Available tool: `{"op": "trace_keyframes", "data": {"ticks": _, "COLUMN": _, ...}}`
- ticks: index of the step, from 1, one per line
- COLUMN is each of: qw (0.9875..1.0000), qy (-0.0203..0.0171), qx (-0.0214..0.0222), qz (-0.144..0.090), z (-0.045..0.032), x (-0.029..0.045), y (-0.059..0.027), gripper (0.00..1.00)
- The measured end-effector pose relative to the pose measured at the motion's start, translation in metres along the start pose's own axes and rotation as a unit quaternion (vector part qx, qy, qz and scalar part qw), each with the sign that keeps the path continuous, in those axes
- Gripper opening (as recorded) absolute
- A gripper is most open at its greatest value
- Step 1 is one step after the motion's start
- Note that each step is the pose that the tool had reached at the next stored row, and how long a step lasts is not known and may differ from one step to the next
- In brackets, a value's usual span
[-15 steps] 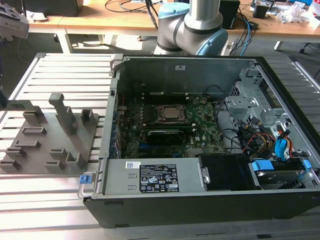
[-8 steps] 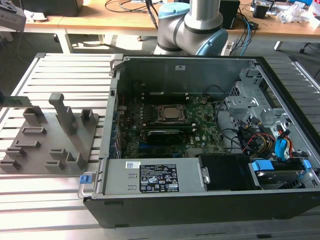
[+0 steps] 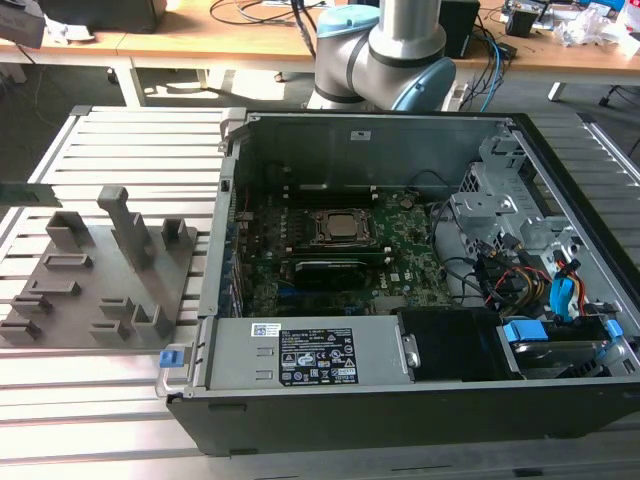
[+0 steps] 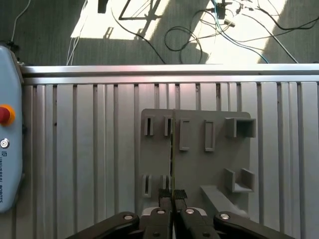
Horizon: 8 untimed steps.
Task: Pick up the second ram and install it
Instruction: 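Pick up the second ram and move it above second insertion slot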
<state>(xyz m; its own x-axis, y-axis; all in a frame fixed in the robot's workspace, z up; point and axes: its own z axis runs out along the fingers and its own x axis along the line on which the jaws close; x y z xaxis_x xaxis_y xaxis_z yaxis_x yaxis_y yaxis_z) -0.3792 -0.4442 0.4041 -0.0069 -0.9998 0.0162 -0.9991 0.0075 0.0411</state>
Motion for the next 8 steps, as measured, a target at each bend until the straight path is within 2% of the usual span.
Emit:
{"op": "trace_keyframes", "data": {"ticks": 1, "qw": 1.0000, "qy": 0.0000, "qx": 0.0000, "qz": 0.000, "z": -0.0033, "x": 0.0001, "y": 0.0001, "gripper": 0.14}}
{"op": "trace_keyframes", "data": {"ticks": 2, "qw": 1.0000, "qy": -0.0001, "qx": -0.0001, "qz": 0.000, "z": -0.0097, "x": 0.0002, "y": 0.0004, "gripper": 0.14}}
{"op": "trace_keyframes", "data": {"ticks": 4, "qw": 1.0000, "qy": -0.0028, "qx": 0.0000, "qz": 0.000, "z": -0.0170, "x": 0.0002, "y": 0.0008, "gripper": 0.14}}
{"op": "trace_keyframes", "data": {"ticks": 6, "qw": 1.0000, "qy": -0.0081, "qx": 0.0000, "qz": 0.000, "z": -0.0254, "x": 0.0005, "y": 0.0010, "gripper": 0.14}}
{"op": "trace_keyframes", "data": {"ticks": 8, "qw": 0.9998, "qy": -0.0203, "qx": -0.0001, "qz": -0.001, "z": -0.0264, "x": 0.0005, "y": 0.0011, "gripper": 0.14}}
